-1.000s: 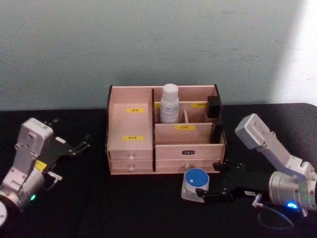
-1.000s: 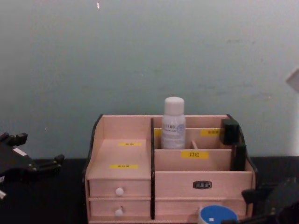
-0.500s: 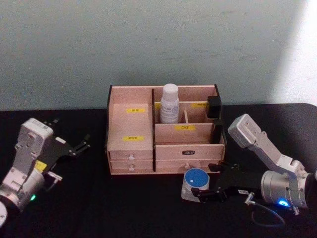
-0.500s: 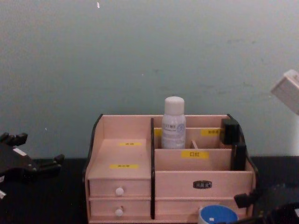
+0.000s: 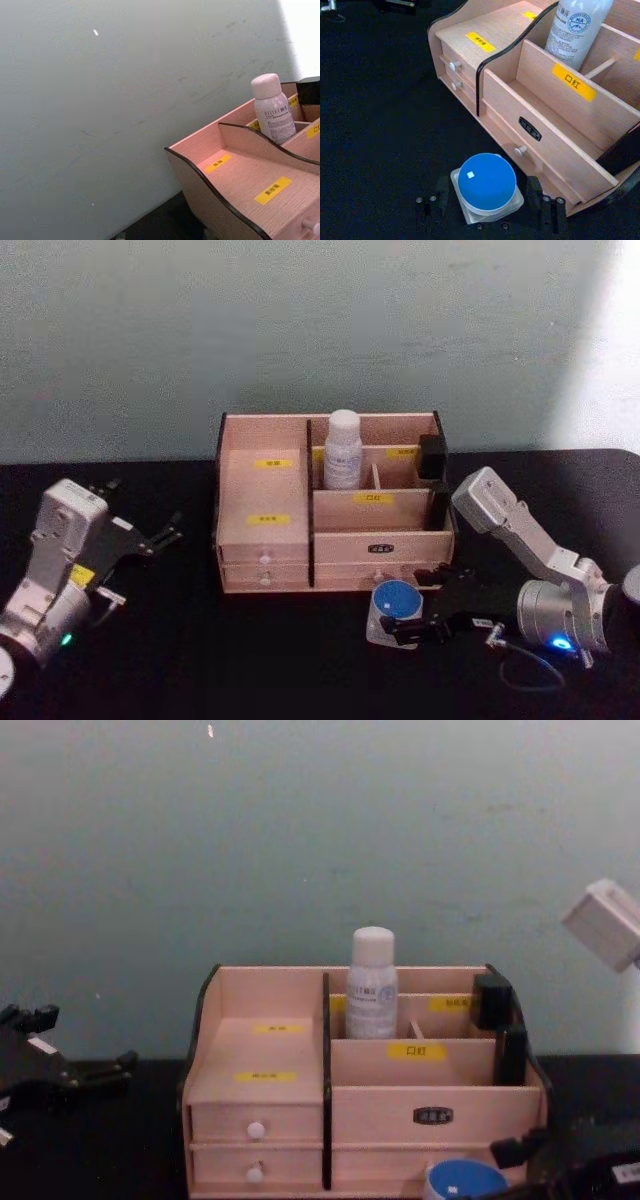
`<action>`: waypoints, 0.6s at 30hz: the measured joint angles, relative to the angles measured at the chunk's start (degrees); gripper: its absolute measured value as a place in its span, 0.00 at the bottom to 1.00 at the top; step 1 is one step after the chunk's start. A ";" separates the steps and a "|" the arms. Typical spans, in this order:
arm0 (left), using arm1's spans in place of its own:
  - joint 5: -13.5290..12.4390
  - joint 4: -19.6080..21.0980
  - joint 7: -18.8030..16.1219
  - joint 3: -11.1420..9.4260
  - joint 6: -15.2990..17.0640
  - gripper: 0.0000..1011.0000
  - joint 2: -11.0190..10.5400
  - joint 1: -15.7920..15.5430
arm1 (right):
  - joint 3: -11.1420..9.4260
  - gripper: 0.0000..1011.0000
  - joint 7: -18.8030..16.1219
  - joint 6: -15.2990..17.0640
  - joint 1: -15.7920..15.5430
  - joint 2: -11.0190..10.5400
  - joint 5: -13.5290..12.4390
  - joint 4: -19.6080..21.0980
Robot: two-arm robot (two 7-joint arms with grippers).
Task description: Pick up the facial cleanser and watermelon frost from the table and place them into the tiered storage box.
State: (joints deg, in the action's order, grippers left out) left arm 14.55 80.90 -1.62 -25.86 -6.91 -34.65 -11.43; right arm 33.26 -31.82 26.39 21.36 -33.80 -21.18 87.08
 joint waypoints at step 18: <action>0.00 0.00 0.00 0.00 0.00 0.99 0.00 0.00 | 1.29 0.99 -0.59 0.02 2.13 1.61 0.07 -2.89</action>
State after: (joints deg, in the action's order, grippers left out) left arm 14.55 80.90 -1.62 -25.86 -6.91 -34.64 -11.43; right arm 34.54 -32.41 26.42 23.49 -32.19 -21.11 84.19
